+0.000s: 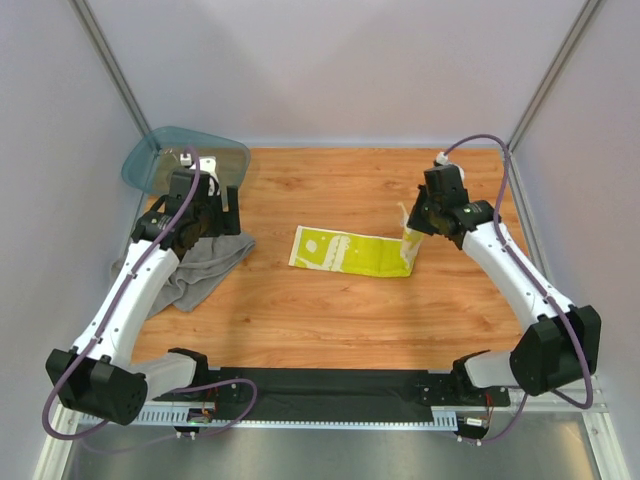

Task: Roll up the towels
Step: Fold the towel

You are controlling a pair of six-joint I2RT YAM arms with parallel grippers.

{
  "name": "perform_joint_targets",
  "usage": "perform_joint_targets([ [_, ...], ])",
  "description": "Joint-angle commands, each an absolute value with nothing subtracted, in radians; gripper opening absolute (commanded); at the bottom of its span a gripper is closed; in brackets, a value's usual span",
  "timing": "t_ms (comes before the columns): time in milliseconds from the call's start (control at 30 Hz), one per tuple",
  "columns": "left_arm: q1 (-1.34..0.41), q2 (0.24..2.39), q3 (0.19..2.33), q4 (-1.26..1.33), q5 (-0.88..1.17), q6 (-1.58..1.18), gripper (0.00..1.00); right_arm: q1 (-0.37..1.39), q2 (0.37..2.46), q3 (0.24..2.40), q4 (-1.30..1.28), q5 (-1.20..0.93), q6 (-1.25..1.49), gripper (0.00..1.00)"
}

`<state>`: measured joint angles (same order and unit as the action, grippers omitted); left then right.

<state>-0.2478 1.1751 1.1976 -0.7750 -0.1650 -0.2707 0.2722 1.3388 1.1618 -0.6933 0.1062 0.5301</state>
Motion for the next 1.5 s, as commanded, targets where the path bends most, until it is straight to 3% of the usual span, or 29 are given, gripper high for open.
perform_joint_targets([
  [0, -0.245, 1.147, 1.195, -0.773, -0.184, -0.261, 0.91, 0.376, 1.39, 1.265, -0.693, 0.169, 0.534, 0.0],
  [367, -0.245, 1.15, 1.189, -0.778, -0.238, -0.256, 0.91, 0.587, 1.615, 1.477, -0.692, 0.17, 0.535, 0.0],
  [1467, -0.245, 1.163, 1.186, -0.782, -0.252, -0.249, 0.9, 0.772, 1.985, 1.689, -0.608, 0.12, 0.566, 0.0],
])
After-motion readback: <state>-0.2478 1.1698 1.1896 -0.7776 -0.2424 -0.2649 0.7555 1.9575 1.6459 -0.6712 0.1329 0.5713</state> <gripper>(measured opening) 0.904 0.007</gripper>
